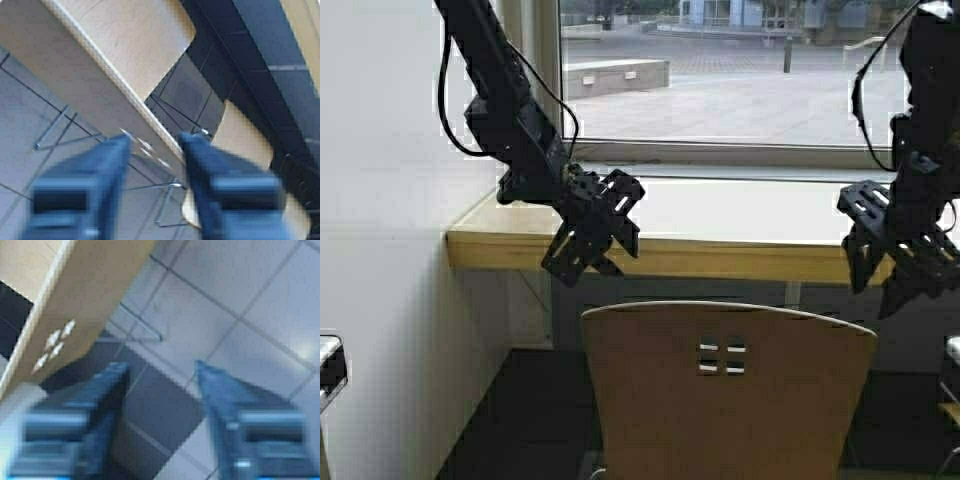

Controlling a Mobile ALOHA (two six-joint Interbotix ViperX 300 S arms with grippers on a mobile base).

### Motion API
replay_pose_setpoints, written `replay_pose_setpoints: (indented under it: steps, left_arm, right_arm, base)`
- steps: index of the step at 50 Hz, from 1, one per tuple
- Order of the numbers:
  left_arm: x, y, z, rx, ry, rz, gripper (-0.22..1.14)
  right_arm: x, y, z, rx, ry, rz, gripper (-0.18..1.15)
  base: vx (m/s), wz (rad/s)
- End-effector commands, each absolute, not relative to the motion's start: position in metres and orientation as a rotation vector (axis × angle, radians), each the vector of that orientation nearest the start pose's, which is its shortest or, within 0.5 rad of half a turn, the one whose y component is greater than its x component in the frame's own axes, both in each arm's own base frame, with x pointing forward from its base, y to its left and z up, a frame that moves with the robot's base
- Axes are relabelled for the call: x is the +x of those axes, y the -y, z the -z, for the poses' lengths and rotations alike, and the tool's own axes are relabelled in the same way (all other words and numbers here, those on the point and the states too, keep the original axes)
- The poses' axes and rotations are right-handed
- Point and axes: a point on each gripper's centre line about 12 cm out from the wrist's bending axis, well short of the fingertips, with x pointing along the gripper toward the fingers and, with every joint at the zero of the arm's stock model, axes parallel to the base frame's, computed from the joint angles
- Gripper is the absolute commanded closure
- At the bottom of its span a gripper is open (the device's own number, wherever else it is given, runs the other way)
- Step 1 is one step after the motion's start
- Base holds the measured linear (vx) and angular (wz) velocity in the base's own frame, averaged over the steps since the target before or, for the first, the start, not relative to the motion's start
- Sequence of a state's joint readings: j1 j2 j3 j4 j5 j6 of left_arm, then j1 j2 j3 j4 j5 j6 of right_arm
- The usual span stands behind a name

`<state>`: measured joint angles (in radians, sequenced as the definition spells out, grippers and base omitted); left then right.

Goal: Push the chairs under the table

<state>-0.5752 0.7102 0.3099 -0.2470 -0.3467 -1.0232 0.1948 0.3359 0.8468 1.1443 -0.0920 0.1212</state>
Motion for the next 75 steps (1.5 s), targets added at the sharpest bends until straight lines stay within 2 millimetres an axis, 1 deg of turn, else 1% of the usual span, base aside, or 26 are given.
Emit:
replay_pose_setpoints:
  steps: [1,3,7,13,18,21,26,28,35,38,41,46,50,56,67,75]
  left_arm:
    - [0.414,0.269,0.008,-1.082,-0.829,-0.034,-0.12]
    - [0.412,0.273,0.009,-1.107,-0.834,-0.045,-0.1]
    - [0.411,0.279,0.011,-1.163,-0.842,-0.07,-0.1]
    - [0.415,0.283,0.015,-1.208,-0.88,-0.126,-0.11]
    - [0.419,0.288,0.018,-1.232,-0.916,-0.167,-0.1]
    - [0.422,0.29,0.021,-1.251,-0.922,-0.186,-0.11]
    - [0.423,0.291,0.032,-1.273,-0.94,-0.225,-0.11]
    - [0.421,0.29,0.037,-1.275,-0.957,-0.248,-0.11]
    - [0.417,0.287,0.051,-1.284,-0.975,-0.292,-0.11]
    - [0.413,0.291,0.056,-1.28,-0.987,-0.295,-0.11]
    - [0.412,0.294,0.058,-1.277,-0.994,-0.293,-0.11]
    - [0.411,0.294,0.06,-1.278,-0.996,-0.3,-0.11]
    - [0.41,0.293,0.064,-1.274,-0.999,-0.306,-0.1]
    - [0.408,0.292,0.066,-1.269,-1.003,-0.31,-0.1]
    - [0.409,0.29,0.073,-1.268,-1.003,-0.319,-0.11]
    - [0.414,0.29,0.083,-1.273,-0.999,-0.329,-0.11]
  right_arm:
    - [0.321,-0.058,-0.01,1.089,-1.019,0.649,0.07]
    - [0.322,-0.057,-0.012,1.125,-0.999,0.671,0.07]
    - [0.326,-0.05,-0.018,1.176,-0.936,0.722,0.07]
    - [0.332,-0.048,-0.02,1.227,-0.89,0.763,0.07]
    - [0.34,-0.05,-0.016,1.263,-0.879,0.785,0.07]
    - [0.347,-0.051,-0.015,1.276,-0.869,0.786,0.08]
    - [0.355,-0.052,-0.01,1.279,-0.87,0.787,0.08]
    - [0.355,-0.052,-0.006,1.277,-0.876,0.796,0.08]
    - [0.358,-0.048,-0.007,1.266,-0.834,0.818,0.08]
    - [0.356,-0.049,-0.006,1.267,-0.845,0.815,0.08]
    - [0.354,-0.053,-0.005,1.264,-0.855,0.812,0.08]
    - [0.35,-0.059,-0.003,1.25,-0.868,0.807,0.08]
    - [0.345,-0.066,0.001,1.237,-0.893,0.8,0.08]
    - [0.344,-0.08,0.01,1.218,-0.922,0.792,0.08]
    - [0.348,-0.082,0.03,1.197,-0.945,0.814,0.08]
    - [0.364,-0.085,0.043,1.192,-0.934,0.814,0.08]
  base:
    - [0.07,-0.04]
    - [0.07,-0.04]
    - [0.07,-0.03]
    - [0.05,-0.04]
    - [0.04,-0.05]
    - [0.04,-0.05]
    - [0.05,-0.04]
    - [0.06,-0.04]
    - [0.07,-0.03]
    - [0.08,-0.05]
    - [0.07,-0.03]
    - [0.07,-0.04]
    - [0.07,-0.02]
    - [0.04,0.0]
    - [0.02,0.0]
    - [0.0,0.0]
